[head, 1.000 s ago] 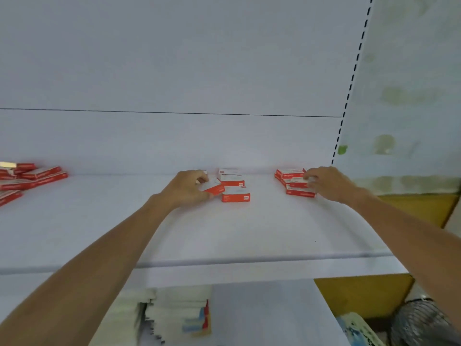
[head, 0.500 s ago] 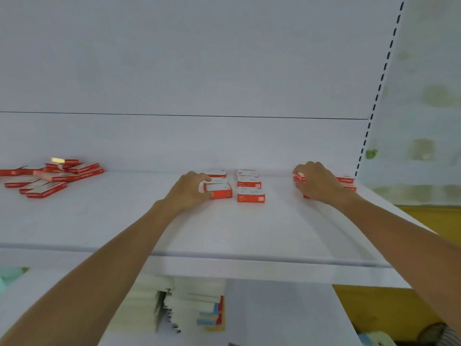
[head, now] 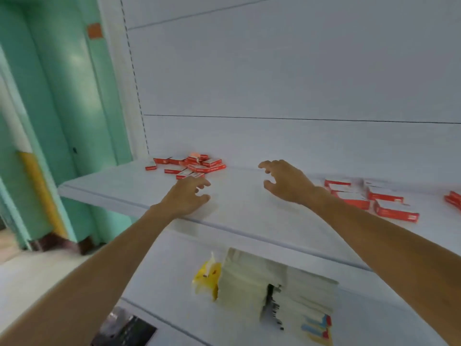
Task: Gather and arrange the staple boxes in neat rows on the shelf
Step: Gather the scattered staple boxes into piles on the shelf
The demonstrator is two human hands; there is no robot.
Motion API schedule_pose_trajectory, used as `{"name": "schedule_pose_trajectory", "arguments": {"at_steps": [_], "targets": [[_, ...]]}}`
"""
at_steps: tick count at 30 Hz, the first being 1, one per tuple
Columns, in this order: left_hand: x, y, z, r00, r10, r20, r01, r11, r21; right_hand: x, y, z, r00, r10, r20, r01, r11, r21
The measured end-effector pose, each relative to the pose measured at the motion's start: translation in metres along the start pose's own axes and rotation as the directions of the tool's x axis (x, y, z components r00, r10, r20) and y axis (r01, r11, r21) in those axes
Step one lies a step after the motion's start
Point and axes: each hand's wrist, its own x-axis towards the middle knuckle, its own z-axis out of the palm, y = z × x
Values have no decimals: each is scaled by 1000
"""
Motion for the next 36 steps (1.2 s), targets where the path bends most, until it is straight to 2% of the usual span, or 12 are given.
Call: {"name": "schedule_pose_trajectory", "arguments": {"at_steps": [6,9,12,15,23,33,36], "targets": [[-15,-89,-48,996,-82,-39,83,997,9,54,-96,39,991,-126,41,124,992,32],[-20,-126,-62,997,-66,-42,67,997,23,70,-132,56,990,-138,7,137,988,76],[-22,-156,-71,997,-67,-42,68,997,21,77,-152,75,992,-119,45,114,989,89],[-19,-174,-73,997,-63,-34,63,998,-6,83,-157,85,992,-88,93,81,994,77],[13,-186,-59,1000,-14,-6,13,999,-51,113,-149,90,995,5,103,-12,998,60],[84,-197,-54,999,30,22,-30,999,19,173,-120,112,995,13,104,-19,998,57],[114,-198,-48,999,36,22,-37,999,9,191,-108,115,995,-13,97,3,994,106]]}}
